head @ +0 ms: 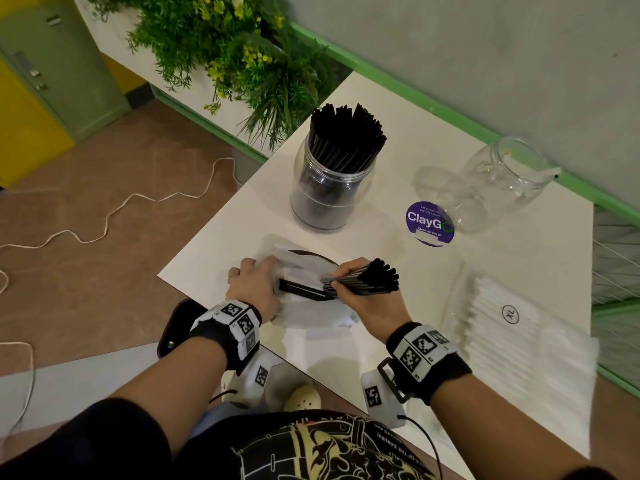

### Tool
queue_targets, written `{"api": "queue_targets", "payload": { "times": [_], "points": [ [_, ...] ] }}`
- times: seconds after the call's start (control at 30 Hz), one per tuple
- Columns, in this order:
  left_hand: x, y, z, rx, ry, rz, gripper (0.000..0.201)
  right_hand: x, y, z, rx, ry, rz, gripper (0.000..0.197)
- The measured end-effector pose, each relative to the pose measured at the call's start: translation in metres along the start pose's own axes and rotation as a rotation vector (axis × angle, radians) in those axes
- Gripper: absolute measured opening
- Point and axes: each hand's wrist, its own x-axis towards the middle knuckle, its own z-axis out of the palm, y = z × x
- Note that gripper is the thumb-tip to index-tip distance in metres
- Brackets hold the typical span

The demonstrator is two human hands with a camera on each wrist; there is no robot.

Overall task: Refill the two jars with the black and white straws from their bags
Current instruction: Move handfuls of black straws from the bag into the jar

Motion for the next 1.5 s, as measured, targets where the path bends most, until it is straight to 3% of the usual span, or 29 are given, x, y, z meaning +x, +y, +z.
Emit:
{"api": "queue_targets", "payload": {
  "times": [0.23, 0.4, 0.57, 0.7, 0.83, 0.97, 1.07, 1.17, 1.3, 1.5],
  "points": [
    [0.011, 0.005, -0.002, -0.224, 0.08, -0.143, 0.053, 0.003, 0.003, 0.002, -0.066, 0.006, 0.024, 0.017],
    [0.011, -0.008, -0.003, -0.546, 0.151, -0.125, 0.047, 0.002, 0.002, 0.002, -0.051, -0.001, 0.032, 0.016],
    [0.006, -0.019, -0.007, -0.768, 0.159, -0.204, 0.031, 0.005, -0.002, 0.002, -0.038, -0.047, 0.033, 0.02],
    [0.001, -0.019, -0.012, -0.938, 0.182, -0.162, 0.021, 0.008, -0.007, 0.004, 0.046, -0.054, 0.04, 0.019],
    [-0.007, -0.01, -0.022, -1.182, 0.197, -0.145, 0.032, 0.014, -0.009, 0.002, 0.0, -0.042, -0.03, 0.031],
    [-0.015, 0.005, -0.039, -1.383, 0.118, -0.173, 0.048, 0.02, -0.011, 0.003, -0.112, -0.026, -0.101, 0.042],
    [-0.018, 0.013, -0.05, -1.39, 0.081, -0.132, 0.049, 0.026, -0.013, 0.003, -0.223, -0.051, -0.108, 0.025],
    [-0.022, 0.021, -0.057, -1.269, 0.078, -0.039, 0.013, 0.028, -0.013, 0.002, -0.323, -0.107, -0.084, 0.008],
    [-0.026, 0.03, -0.06, -1.22, 0.045, -0.006, 0.022, 0.027, -0.008, 0.001, -0.342, -0.121, -0.061, 0.013],
    [-0.031, 0.041, -0.064, -1.306, -0.082, 0.027, 0.013, 0.028, 0.0, -0.003, -0.277, -0.097, -0.009, 0.02]
  ]
}}
